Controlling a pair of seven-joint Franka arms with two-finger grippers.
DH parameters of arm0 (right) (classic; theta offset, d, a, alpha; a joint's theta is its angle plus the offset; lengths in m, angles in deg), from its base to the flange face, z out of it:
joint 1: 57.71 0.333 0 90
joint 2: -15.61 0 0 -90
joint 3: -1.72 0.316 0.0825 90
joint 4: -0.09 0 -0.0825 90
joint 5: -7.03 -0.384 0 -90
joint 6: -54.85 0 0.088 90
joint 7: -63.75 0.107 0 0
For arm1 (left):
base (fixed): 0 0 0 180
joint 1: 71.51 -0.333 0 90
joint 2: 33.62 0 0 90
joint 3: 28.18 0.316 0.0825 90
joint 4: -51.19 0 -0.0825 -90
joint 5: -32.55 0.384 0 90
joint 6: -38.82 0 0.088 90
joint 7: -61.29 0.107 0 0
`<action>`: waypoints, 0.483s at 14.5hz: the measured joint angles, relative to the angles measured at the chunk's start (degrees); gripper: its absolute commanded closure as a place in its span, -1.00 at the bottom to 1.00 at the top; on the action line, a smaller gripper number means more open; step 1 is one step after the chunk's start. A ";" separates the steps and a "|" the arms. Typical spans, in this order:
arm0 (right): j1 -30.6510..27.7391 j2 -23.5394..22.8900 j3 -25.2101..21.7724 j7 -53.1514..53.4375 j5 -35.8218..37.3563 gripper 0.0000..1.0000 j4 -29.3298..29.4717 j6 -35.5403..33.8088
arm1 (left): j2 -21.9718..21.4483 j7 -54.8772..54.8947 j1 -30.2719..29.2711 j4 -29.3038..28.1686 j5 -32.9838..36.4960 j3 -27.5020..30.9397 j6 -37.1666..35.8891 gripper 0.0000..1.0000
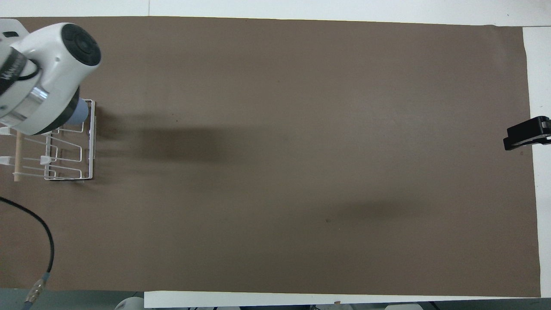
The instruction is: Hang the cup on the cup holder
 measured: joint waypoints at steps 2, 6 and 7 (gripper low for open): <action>0.00 0.00 0.00 0.00 0.00 -1.00 0.00 0.00 | -3.29 10.14 -1.37 -0.05 -9.92 0.01 1.29 -0.99; 0.00 0.00 0.00 0.00 0.00 -1.00 0.00 0.00 | -8.71 32.92 -3.35 -0.05 -25.86 0.06 1.80 -0.99; 0.00 0.00 0.00 0.00 0.00 -1.00 0.00 0.00 | -9.74 39.10 -4.27 -0.07 -29.61 0.11 1.63 -0.99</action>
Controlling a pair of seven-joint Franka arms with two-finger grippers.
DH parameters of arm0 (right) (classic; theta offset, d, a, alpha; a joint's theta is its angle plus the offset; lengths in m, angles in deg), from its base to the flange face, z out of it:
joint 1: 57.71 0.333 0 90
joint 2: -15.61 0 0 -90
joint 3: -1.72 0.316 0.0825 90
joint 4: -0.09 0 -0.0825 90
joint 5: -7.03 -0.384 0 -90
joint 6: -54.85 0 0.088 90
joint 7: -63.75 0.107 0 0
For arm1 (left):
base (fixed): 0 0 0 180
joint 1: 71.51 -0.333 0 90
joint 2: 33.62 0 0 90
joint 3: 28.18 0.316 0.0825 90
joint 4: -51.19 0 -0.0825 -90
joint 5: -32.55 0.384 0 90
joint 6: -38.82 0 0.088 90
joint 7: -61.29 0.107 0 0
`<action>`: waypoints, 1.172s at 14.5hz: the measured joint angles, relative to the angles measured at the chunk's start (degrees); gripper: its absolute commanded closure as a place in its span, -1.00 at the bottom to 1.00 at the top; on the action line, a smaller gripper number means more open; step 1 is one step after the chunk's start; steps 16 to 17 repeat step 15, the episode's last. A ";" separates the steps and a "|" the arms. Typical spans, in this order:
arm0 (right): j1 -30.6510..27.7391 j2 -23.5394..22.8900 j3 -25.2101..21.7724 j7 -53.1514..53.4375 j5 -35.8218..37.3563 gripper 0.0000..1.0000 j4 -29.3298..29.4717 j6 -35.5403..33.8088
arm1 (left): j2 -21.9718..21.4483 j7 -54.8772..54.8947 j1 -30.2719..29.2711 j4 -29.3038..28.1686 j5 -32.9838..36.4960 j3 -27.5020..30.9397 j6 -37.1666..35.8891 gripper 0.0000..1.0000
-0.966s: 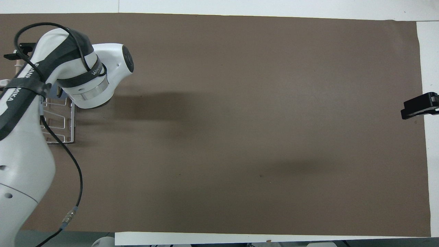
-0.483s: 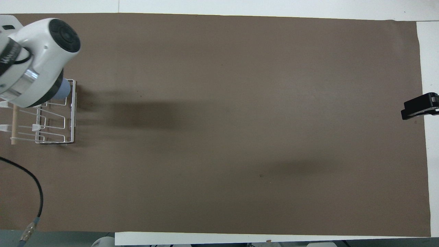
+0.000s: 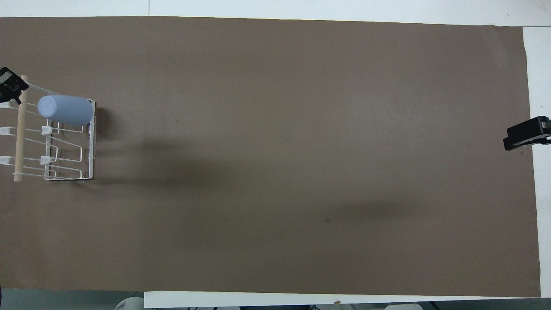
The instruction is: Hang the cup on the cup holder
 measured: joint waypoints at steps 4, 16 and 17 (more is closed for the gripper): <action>0.00 0.00 0.00 0.00 0.00 -1.00 0.00 0.00 | -1.32 23.36 -2.36 0.00 -11.52 0.13 -2.03 -0.99; 0.00 0.00 0.00 0.00 0.00 -1.00 0.00 0.00 | -5.43 51.27 -6.54 2.83 -24.52 -3.66 -5.06 -1.00; 0.00 0.00 0.00 0.00 0.00 -1.00 0.00 0.00 | -5.43 51.27 -6.54 2.83 -24.52 -3.66 -5.06 -1.00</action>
